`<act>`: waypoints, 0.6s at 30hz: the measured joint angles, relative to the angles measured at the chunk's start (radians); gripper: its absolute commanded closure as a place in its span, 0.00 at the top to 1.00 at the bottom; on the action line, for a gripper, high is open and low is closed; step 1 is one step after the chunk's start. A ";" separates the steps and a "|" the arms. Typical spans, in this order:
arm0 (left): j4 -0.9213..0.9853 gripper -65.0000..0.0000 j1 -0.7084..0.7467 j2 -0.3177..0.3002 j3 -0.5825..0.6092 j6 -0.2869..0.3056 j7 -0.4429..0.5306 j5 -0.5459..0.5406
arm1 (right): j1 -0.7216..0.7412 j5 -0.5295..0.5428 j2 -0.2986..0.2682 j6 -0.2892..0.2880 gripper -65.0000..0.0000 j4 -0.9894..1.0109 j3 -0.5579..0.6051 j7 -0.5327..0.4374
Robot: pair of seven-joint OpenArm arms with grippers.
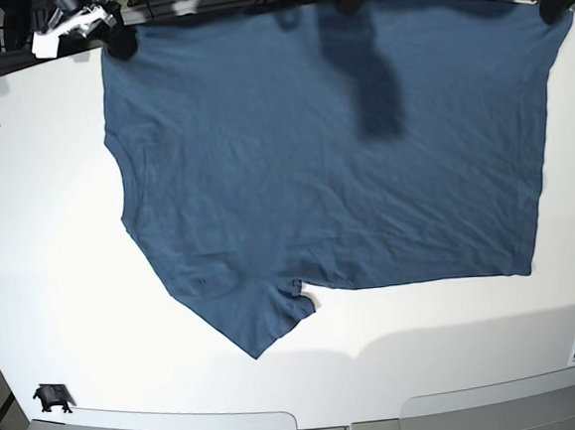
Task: Fold the T-shirt properly
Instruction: 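Pull the shirt with both grippers toward the robot to straighten it, then lower the shirt edge and open both grippers to release it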
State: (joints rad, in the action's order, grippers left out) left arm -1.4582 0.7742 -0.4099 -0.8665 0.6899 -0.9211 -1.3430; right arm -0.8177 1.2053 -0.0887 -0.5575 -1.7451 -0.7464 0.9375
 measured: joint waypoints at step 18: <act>-0.002 0.00 -0.232 -0.004 0.021 0.000 0.109 0.224 | 0.353 -0.512 -0.003 0.034 0.00 -0.016 0.268 -0.212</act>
State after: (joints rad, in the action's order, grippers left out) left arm -1.4597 0.5419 -0.4137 -0.8452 0.6895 -0.8120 -1.1187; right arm -0.4648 0.6937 -0.0921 -0.5236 -1.7607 -0.4786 0.7254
